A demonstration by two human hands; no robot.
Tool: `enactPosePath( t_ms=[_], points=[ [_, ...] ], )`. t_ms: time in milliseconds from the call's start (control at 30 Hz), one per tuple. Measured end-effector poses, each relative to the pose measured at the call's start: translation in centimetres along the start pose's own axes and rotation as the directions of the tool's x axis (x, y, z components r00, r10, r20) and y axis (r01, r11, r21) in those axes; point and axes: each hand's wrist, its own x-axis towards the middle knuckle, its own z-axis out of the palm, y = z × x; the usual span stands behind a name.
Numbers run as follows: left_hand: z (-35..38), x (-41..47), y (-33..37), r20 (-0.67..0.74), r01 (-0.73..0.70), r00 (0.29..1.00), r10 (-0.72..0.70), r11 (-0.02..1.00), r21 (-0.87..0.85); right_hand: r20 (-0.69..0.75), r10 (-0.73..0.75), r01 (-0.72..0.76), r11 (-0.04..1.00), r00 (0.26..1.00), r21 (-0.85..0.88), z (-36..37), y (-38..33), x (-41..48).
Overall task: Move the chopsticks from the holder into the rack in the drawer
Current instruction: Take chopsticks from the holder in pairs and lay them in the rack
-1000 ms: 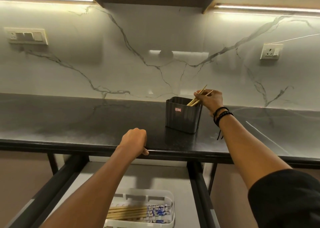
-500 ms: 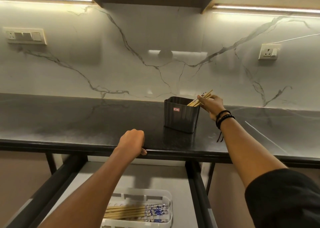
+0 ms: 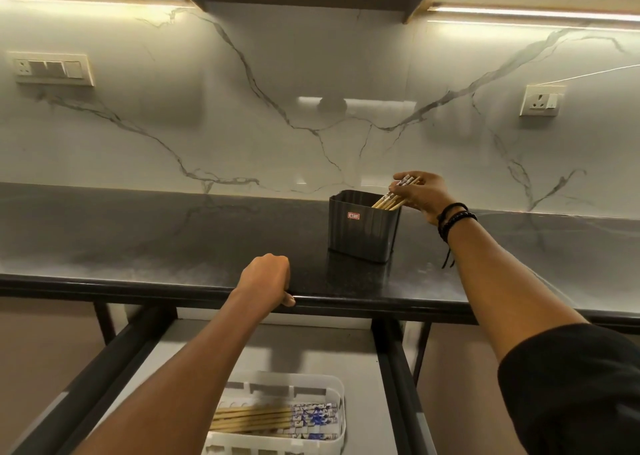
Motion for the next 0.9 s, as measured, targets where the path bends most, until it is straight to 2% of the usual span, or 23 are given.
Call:
enactPosePath(
  t_ms=[167,400,633,900],
  points=[
    [0.0,-0.2,0.1,-0.020,-0.007,1.000,0.007,1.000,0.001,0.083,-0.110,0.128,0.958,0.990,-0.258,-1.1,-1.1,-0.2],
    [0.2,-0.4,0.2,-0.009,-0.013,1.000,0.013,1.000,-0.005,0.139,-0.254,0.288,0.787,0.957,-0.546,-2.4,-2.3,-0.5],
    [0.2,-0.4,0.2,-0.026,-0.016,1.000,0.016,1.000,0.004,0.164,-0.301,0.334,0.689,0.939,-0.643,-2.9,-3.7,-0.8],
    [0.5,-0.4,0.1,-0.040,-0.002,0.999,0.002,1.000,-0.004,0.192,-0.390,0.411,0.621,0.901,-0.667,-2.9,-7.1,-1.7]
  ],
)
